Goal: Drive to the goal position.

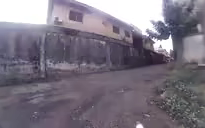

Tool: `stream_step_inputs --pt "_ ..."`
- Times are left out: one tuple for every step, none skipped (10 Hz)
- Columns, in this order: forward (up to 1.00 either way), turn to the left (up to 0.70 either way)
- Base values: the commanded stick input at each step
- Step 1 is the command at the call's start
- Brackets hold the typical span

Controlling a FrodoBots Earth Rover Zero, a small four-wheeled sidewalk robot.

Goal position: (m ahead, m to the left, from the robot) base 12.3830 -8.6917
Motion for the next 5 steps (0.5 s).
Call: stream_step_inputs --pt "1.00 0.01" --pt "1.00 0.01" --pt "1.00 0.01" --pt "1.00 0.01" --pt "1.00 0.01"
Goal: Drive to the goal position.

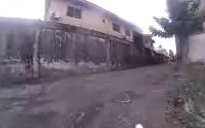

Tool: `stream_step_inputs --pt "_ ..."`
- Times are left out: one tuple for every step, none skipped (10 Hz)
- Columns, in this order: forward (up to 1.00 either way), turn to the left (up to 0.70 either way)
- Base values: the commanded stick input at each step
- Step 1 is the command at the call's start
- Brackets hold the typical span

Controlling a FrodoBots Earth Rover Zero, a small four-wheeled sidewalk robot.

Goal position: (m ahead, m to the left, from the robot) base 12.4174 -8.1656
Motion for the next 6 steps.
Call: stream_step_inputs --pt "1.00 0.01" --pt "1.00 0.01" --pt "1.00 0.01" --pt "1.00 0.01" --pt "1.00 0.01" --pt "1.00 0.01"
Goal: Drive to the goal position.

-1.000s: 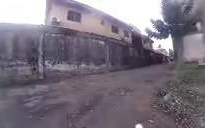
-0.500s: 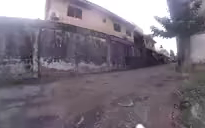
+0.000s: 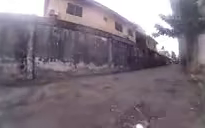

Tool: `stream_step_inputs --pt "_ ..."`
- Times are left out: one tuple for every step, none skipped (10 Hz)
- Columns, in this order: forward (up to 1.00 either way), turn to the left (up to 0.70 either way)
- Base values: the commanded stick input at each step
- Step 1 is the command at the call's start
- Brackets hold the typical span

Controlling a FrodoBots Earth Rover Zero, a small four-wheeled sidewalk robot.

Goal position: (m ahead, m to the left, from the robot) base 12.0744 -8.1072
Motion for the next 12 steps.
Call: stream_step_inputs --pt "1.00 0.01" --pt "1.00 -0.39" --pt "1.00 -0.39" --pt "1.00 -0.39" --pt "1.00 -0.39" --pt "1.00 -0.39" --pt "1.00 -0.39" --pt "1.00 -0.39" --pt "1.00 -0.39" --pt "1.00 0.01" --pt "1.00 0.01" --pt "1.00 0.01"
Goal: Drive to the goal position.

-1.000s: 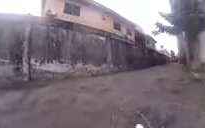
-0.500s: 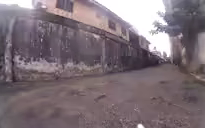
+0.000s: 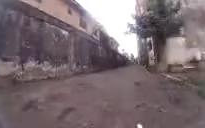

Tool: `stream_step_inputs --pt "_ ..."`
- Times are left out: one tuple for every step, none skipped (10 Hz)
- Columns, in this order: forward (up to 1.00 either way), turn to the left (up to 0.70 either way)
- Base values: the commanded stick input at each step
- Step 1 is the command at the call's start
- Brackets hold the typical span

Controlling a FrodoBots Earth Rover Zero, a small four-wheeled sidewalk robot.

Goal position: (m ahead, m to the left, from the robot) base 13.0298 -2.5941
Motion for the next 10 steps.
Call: stream_step_inputs --pt "1.00 0.01" --pt "1.00 0.01" --pt "1.00 0.01" --pt "1.00 0.01" --pt "1.00 0.01" --pt "1.00 0.01" --pt "1.00 0.01" --pt "1.00 0.01" --pt "1.00 0.01" --pt "1.00 -0.39"
